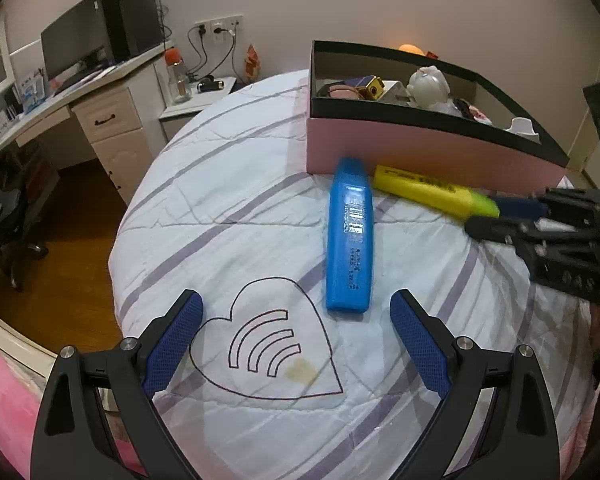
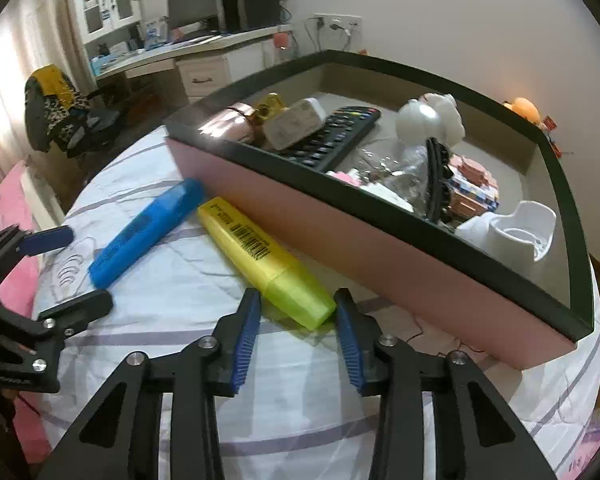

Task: Organize rigid objects
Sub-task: 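Grasp the blue highlighter with the left gripper while the right gripper grasps the yellow highlighter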

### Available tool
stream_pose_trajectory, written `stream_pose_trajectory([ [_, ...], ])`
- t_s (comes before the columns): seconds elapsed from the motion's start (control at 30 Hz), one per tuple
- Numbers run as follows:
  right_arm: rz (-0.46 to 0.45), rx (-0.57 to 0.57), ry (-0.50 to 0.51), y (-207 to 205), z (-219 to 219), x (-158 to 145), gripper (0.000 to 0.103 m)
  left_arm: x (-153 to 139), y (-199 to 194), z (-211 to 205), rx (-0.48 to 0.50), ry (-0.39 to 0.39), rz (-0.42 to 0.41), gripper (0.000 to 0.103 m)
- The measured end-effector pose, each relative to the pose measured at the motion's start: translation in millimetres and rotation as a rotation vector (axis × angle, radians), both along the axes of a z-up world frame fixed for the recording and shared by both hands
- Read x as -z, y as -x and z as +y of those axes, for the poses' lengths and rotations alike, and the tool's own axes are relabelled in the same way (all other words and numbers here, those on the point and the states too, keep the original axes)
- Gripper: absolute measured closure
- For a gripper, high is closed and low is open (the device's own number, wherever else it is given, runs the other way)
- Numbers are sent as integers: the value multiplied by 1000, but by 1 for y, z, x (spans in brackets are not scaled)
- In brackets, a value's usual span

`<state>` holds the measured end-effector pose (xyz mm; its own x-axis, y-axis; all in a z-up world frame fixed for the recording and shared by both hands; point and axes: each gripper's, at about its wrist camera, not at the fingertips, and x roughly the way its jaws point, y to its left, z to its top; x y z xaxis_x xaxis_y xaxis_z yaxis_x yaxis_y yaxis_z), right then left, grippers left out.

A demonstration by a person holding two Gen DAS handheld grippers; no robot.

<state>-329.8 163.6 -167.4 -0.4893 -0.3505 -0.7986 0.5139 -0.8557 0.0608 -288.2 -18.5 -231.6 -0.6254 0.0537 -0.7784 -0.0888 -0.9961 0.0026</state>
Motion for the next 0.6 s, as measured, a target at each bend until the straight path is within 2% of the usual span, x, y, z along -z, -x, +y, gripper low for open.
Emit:
stream_pose_trajectory([
  [0.1,-20,-32,6,-10,-3,-1,77,-1,2,2,8,4,3,7],
  [0.23,-9,-51,-15,-14,-8,-2,77,-1,1,6,25,6,-2,7],
  [0.27,15,-47,-40,-14,-10,-1,74,-1,1,7,34,7,-2,7],
  [0.3,25,-42,-74,-11,-14,1,63,-1,1,9,43,10,-1,7],
  [0.37,51,-45,-81,-7,-20,0,54,-2,1,12,51,20,0,7],
  [0.5,46,-64,-52,4,-29,0,54,-3,2,13,54,15,-1,7],
  [0.53,42,-65,-39,6,-29,0,56,-3,3,14,56,19,-1,7],
  [0.57,25,-66,-15,10,-29,2,65,-4,4,15,63,22,2,7],
  [0.6,19,-60,-1,10,-27,3,65,-4,4,16,69,21,3,7],
])
